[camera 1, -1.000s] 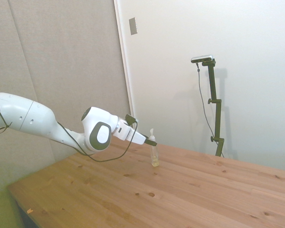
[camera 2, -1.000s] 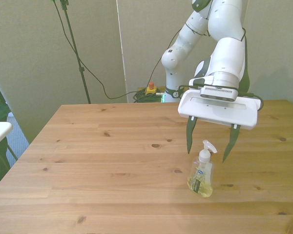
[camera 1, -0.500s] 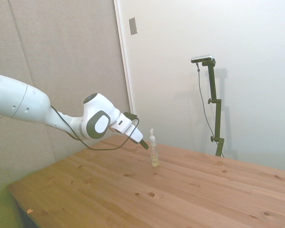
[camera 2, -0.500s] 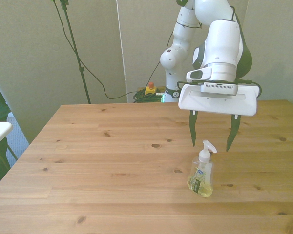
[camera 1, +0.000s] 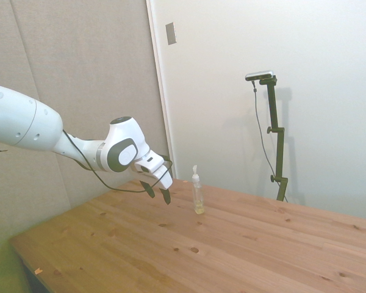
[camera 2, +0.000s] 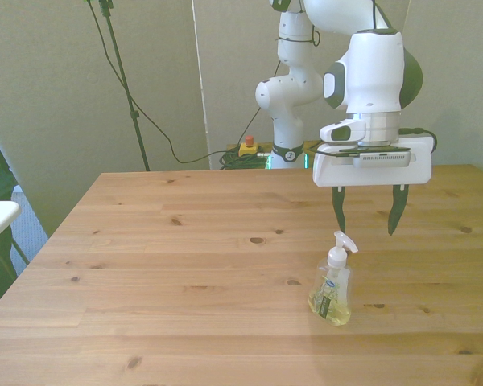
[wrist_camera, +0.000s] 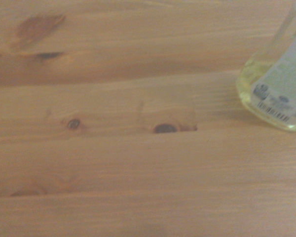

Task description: Stand the sanitizer

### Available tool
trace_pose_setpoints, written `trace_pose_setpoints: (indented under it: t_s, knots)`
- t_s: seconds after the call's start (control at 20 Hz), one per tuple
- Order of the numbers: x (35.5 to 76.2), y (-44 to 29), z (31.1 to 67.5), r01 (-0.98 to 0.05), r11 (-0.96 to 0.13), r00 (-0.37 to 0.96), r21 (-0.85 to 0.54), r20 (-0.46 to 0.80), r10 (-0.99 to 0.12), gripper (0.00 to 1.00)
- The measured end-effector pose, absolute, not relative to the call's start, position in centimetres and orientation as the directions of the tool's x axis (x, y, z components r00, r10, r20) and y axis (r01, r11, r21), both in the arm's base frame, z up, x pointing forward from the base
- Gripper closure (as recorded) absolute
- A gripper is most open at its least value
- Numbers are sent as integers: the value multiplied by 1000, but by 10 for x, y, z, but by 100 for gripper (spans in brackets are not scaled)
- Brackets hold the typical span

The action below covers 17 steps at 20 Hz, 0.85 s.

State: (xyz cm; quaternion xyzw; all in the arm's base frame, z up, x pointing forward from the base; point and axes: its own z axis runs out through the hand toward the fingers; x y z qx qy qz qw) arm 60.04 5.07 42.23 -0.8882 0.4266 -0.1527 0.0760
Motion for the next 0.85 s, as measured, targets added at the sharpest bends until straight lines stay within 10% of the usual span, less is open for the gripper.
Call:
trace_pose_setpoints:
  t_s: [0.85]
  knots:
    - [505,48,421,-727,-666,658,-164,107,-745,0]
